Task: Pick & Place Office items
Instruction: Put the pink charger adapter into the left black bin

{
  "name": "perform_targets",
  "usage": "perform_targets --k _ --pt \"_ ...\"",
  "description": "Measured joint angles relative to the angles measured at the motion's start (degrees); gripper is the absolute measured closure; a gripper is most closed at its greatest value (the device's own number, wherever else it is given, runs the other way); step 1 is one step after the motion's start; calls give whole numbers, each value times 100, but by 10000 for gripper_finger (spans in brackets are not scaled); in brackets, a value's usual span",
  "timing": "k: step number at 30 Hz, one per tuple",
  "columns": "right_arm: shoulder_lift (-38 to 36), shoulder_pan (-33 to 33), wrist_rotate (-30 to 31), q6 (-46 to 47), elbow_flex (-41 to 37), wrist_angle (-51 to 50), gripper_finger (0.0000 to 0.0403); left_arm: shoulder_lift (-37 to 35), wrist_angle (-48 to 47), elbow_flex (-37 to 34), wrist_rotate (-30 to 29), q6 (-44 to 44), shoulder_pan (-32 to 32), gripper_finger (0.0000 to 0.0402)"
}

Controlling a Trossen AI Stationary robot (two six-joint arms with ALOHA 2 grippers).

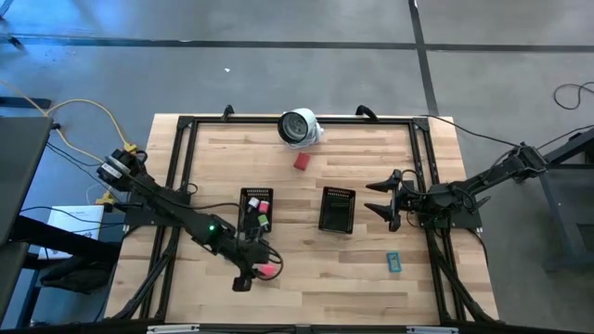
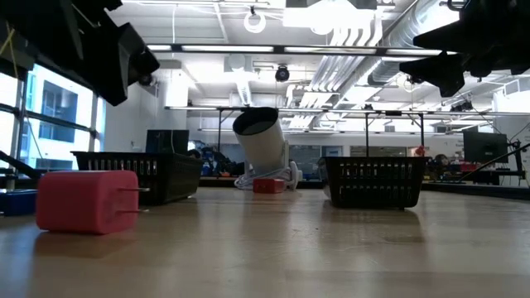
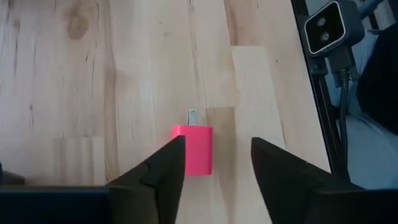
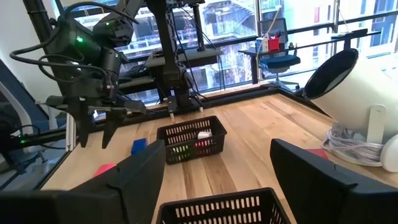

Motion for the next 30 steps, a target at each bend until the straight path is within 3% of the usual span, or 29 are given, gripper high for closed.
perform_targets --k 30 --pt "0 4 -289 148 0 -4 125 636 267 -2 -187 -192 -110 210"
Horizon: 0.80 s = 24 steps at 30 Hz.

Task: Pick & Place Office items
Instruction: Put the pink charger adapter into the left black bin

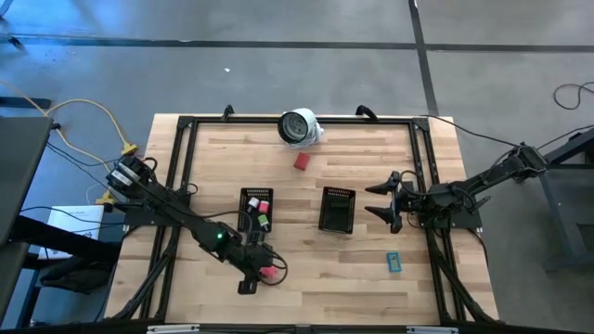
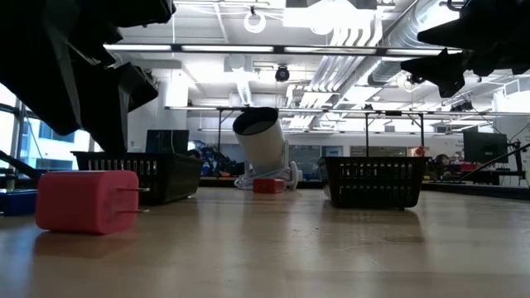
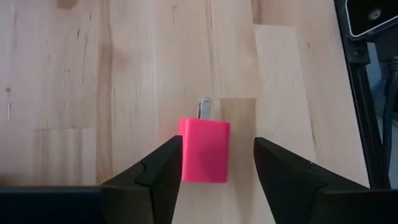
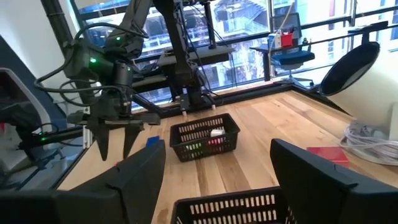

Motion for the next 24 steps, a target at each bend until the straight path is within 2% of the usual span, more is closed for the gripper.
perform_targets --k 24 --pt "151 0 6 44 0 -47 125 462 266 1 272 -28 11 210"
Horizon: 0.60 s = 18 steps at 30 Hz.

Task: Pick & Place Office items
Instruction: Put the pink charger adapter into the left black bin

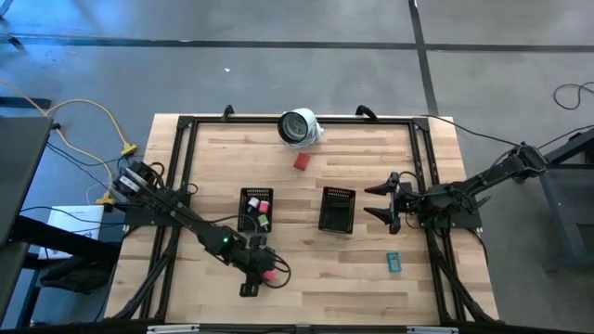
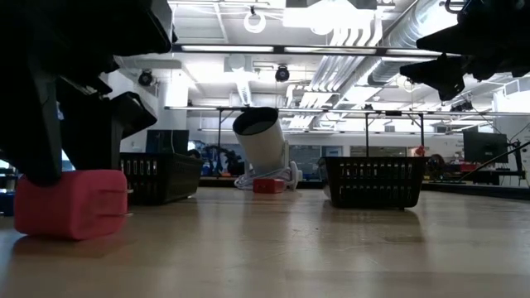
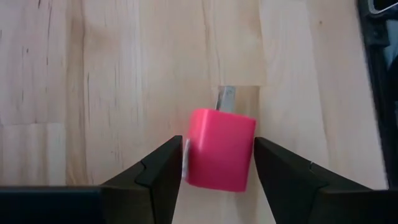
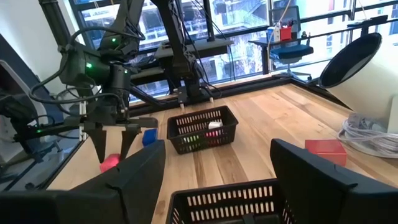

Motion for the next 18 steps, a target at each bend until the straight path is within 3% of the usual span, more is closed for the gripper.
perform_targets --k 12,18 --pt "-2 0 -14 1 -2 5 125 148 5 1 26 -34 -1 210" --pt "-4 0 -96 1 0 11 125 385 192 12 540 -106 91 210"
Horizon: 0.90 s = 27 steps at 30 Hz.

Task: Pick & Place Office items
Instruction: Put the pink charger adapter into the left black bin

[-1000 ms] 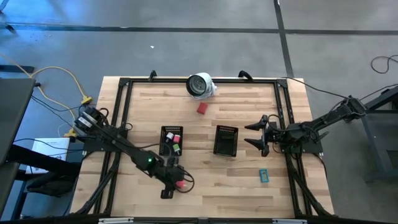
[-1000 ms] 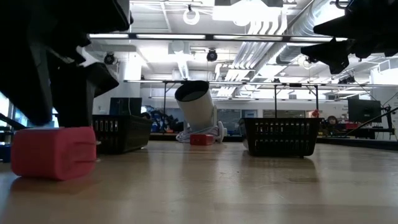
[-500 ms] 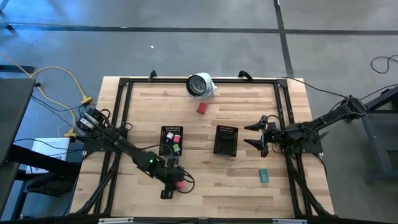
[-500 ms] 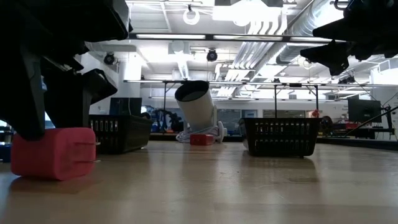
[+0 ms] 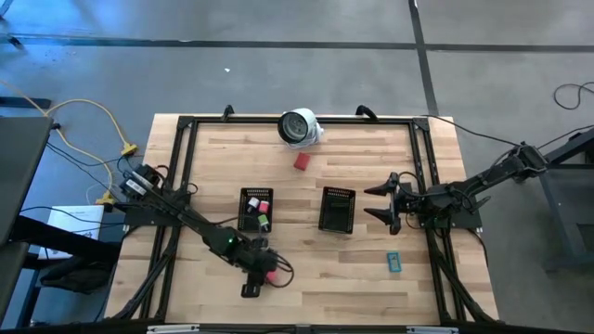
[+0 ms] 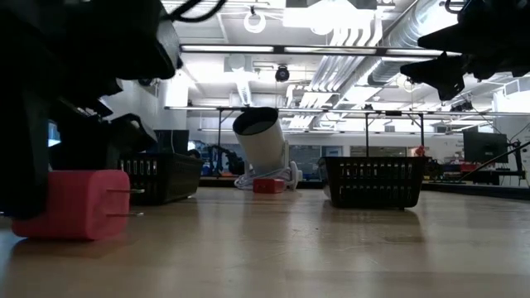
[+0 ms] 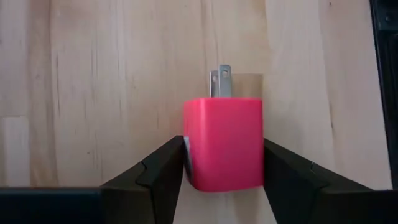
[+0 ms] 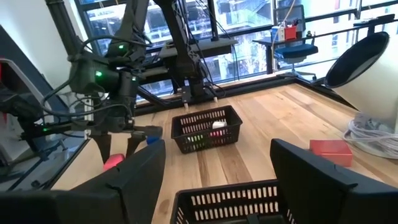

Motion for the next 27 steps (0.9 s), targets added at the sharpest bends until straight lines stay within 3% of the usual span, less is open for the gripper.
perform_targets --k 9,20,27 --pt "0 0 -37 125 -1 -14 125 -12 21 0 102 -5 57 247" --pt "0 0 -34 125 0 -20 125 -59 9 -9 209 297 62 247" --pt "0 0 -32 141 -2 0 125 -692 -283 -26 -207 826 87 247"
